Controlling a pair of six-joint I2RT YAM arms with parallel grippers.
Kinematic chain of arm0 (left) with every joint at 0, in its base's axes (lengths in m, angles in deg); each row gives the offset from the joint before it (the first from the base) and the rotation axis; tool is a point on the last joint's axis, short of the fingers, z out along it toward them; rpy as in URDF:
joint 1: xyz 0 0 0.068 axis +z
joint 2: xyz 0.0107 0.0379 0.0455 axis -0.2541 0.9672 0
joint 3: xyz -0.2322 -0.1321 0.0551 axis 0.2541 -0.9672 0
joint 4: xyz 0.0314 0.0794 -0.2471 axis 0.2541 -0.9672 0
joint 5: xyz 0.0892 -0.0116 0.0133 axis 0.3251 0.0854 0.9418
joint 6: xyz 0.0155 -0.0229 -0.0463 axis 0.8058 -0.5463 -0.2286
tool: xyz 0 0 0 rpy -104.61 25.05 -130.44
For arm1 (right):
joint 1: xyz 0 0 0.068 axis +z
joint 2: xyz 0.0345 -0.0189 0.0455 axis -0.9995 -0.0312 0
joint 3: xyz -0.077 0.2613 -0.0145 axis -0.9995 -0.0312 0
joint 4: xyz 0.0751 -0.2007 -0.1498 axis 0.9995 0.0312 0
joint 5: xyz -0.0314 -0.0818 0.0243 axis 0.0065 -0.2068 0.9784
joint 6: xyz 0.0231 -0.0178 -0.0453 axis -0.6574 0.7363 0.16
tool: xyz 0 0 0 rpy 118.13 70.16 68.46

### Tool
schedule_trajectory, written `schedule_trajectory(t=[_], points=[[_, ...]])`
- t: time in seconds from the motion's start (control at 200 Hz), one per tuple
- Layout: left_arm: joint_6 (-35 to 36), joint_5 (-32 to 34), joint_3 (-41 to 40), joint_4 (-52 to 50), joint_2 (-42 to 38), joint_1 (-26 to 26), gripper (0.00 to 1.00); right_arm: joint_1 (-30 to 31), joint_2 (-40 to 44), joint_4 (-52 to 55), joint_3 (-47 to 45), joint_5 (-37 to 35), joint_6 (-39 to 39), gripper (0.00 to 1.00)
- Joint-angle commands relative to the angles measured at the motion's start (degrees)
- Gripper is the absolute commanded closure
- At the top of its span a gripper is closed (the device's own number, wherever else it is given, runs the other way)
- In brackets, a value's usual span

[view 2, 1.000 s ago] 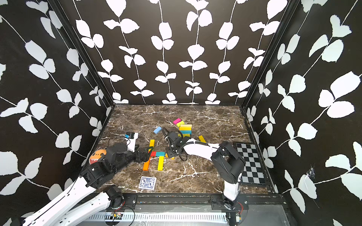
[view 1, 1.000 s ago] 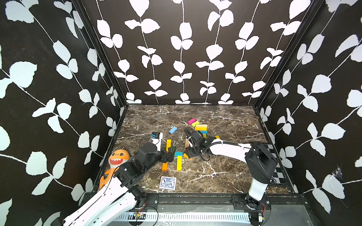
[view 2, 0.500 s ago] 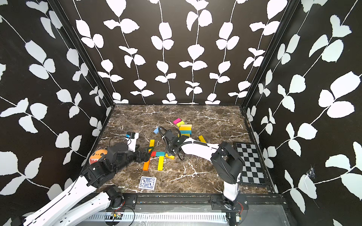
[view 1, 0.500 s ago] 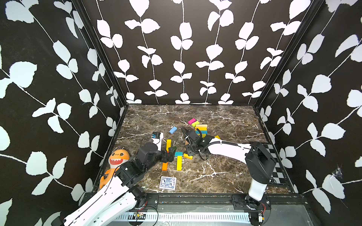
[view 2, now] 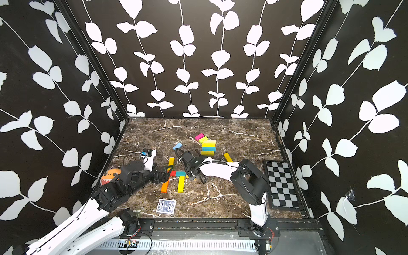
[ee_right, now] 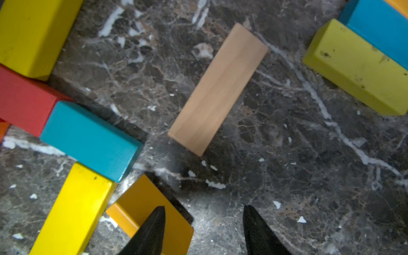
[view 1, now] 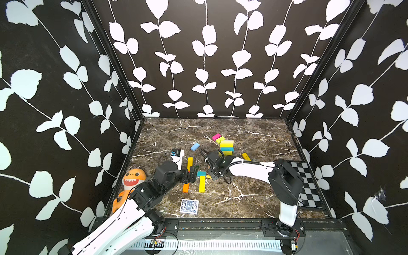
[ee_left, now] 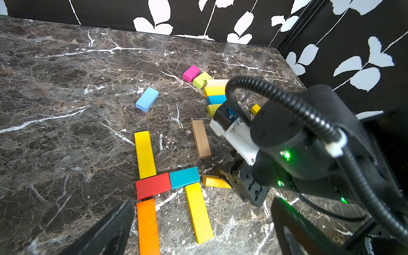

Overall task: Assemble the letter h with building blocks
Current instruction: Pick up the building block from the center of the board.

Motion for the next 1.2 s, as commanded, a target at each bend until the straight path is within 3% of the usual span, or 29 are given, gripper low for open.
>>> schedule_trajectory(t=[0.0,0.165,0.4,0.696,0.976,1.196], points=[[0.67,0.72,1.14,0.39,-0.23,0.09,0.01,1.94,2.12,2.07,-0.55,-2.89,1.13,0.44],[0.77,0.52,0.88,0.51,-0.45,0.09,0.01,3.13,6.97,0.64,-4.75,-3.58,-3.01,0.38],[0.62,-0.25,0.44,0.95,-1.23,0.15,0.01,3.59,8.86,-5.00,-8.59,4.27,-13.68,0.27],[1.22,0.04,0.51,-0.28,-2.67,0.18,0.01,6.27,5.03,0.66,-6.00,-0.30,-9.64,0.18],[1.27,0.46,0.70,-0.41,-2.71,0.22,0.01,6.01,1.38,2.20,-4.78,-4.20,-10.07,0.20],[1.19,0.30,0.81,-0.28,-2.13,0.24,0.01,2.48,2.49,-1.02,-7.58,-6.51,-12.91,0.20]])
